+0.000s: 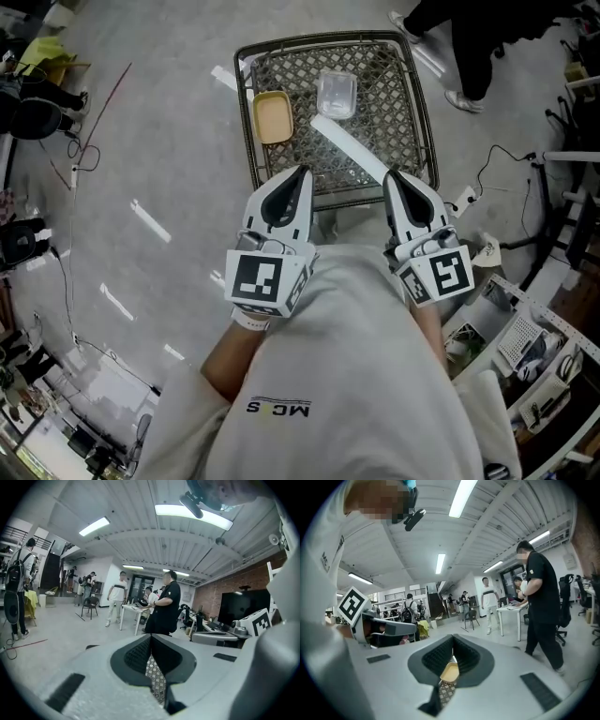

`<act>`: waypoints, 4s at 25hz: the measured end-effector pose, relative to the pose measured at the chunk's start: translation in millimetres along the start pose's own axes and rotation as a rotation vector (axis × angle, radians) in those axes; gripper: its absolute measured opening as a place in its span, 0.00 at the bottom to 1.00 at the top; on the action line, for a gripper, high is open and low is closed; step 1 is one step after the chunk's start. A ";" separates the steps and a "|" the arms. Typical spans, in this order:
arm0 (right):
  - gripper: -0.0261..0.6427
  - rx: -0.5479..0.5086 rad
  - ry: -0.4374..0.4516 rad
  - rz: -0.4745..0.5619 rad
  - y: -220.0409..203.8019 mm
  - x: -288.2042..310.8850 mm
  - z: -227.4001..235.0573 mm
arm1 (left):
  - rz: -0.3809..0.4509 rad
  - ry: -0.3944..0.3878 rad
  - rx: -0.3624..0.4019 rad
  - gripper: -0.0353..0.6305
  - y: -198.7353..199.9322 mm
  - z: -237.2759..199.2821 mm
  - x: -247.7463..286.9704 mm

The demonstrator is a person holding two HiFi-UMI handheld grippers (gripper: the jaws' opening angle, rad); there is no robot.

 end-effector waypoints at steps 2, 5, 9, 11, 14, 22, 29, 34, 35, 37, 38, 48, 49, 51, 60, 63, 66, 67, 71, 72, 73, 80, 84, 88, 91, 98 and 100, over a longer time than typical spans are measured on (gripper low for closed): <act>0.07 0.002 0.000 -0.005 -2.4 3.9 1.9 | 0.002 0.004 0.005 0.09 2.1 -3.1 3.6; 0.07 0.006 0.007 -0.019 -7.7 9.9 1.8 | -0.003 0.017 0.007 0.09 1.7 -9.8 6.7; 0.07 0.000 0.025 -0.040 -15.3 21.4 5.4 | -0.014 0.024 0.006 0.09 -3.8 -16.9 13.0; 0.07 -0.002 0.039 -0.055 -20.9 30.2 7.6 | -0.026 0.029 0.005 0.09 -9.4 -21.6 16.2; 0.07 -0.010 0.058 -0.080 -30.1 45.4 13.0 | -0.043 0.039 0.003 0.09 -17.5 -28.0 22.2; 0.14 -0.007 0.113 -0.142 -66.8 85.2 23.0 | -0.088 0.085 -0.016 0.09 -47.8 -54.8 38.1; 0.16 -0.062 0.166 -0.224 -114.4 114.2 44.2 | -0.134 0.102 -0.071 0.09 -79.3 -62.3 57.1; 0.18 -0.100 0.192 -0.278 -145.1 130.9 59.6 | -0.157 0.115 -0.101 0.09 -99.1 -67.9 66.2; 0.18 -0.104 0.202 -0.286 -150.3 133.3 62.4 | -0.162 0.120 -0.103 0.09 -103.2 -69.1 68.4; 0.19 -0.105 0.216 -0.299 -160.4 138.2 70.3 | -0.171 0.128 -0.105 0.09 -113.4 -71.6 75.0; 0.19 -0.103 0.218 -0.304 -165.6 140.9 74.8 | -0.174 0.129 -0.110 0.09 -119.0 -72.8 78.9; 0.20 -0.205 0.341 -0.389 -217.8 164.4 80.7 | -0.195 0.119 -0.144 0.09 -145.8 -78.9 92.3; 0.20 -0.220 0.353 -0.398 -222.1 167.4 80.5 | -0.195 0.120 -0.146 0.09 -146.4 -79.5 92.5; 0.20 -0.248 0.375 -0.414 -232.2 173.5 81.4 | -0.199 0.121 -0.149 0.09 -148.1 -80.8 92.5; 0.21 -0.340 0.469 -0.520 -294.0 191.9 90.7 | -0.212 0.113 -0.149 0.09 -155.6 -82.2 90.2; 0.22 -0.366 0.497 -0.549 -309.4 199.4 95.0 | -0.215 0.115 -0.147 0.09 -157.9 -82.0 89.6; 0.22 -0.390 0.518 -0.580 -324.3 203.8 100.2 | -0.213 0.117 -0.150 0.09 -159.7 -80.4 88.5; 0.22 -0.399 0.528 -0.592 -329.5 204.6 101.7 | -0.214 0.118 -0.152 0.09 -160.3 -79.8 87.7; 0.22 -0.432 0.570 -0.653 -349.0 206.9 107.4 | -0.217 0.122 -0.154 0.09 -161.6 -78.2 86.0; 0.22 -0.438 0.578 -0.665 -353.0 207.5 108.3 | -0.217 0.122 -0.153 0.09 -161.7 -77.7 85.4; 0.22 -0.442 0.583 -0.674 -356.5 208.4 109.0 | -0.219 0.123 -0.153 0.09 -161.7 -77.2 84.8; 0.23 -0.471 0.623 -0.720 -375.9 215.8 115.9 | -0.225 0.140 -0.151 0.09 -165.1 -76.1 81.4; 0.25 -0.495 0.646 -0.764 -387.0 216.4 120.4 | -0.232 0.145 -0.153 0.09 -168.1 -75.0 79.9; 0.25 -0.533 0.672 -0.786 -390.7 214.9 123.3 | -0.238 0.142 -0.152 0.09 -169.6 -70.4 80.7; 0.19 -0.522 0.696 -0.784 -393.3 212.4 120.7 | -0.229 0.144 -0.155 0.09 -170.2 -69.0 80.9; 0.14 -0.470 0.660 -0.792 -393.2 210.4 117.4 | -0.218 0.148 -0.148 0.09 -166.5 -63.8 81.0; 0.14 -0.490 0.645 -0.789 -390.9 207.6 117.1 | -0.214 0.145 -0.146 0.09 -163.8 -61.4 81.3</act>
Point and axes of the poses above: the fingertips, and each gripper's own axes: x forward along the fingers, z to its right, y out of its top, the point moved 3 cm from there along -x, backward along the fingers, and after that the axes turned 11 degrees about z, right-handed, at the moved point
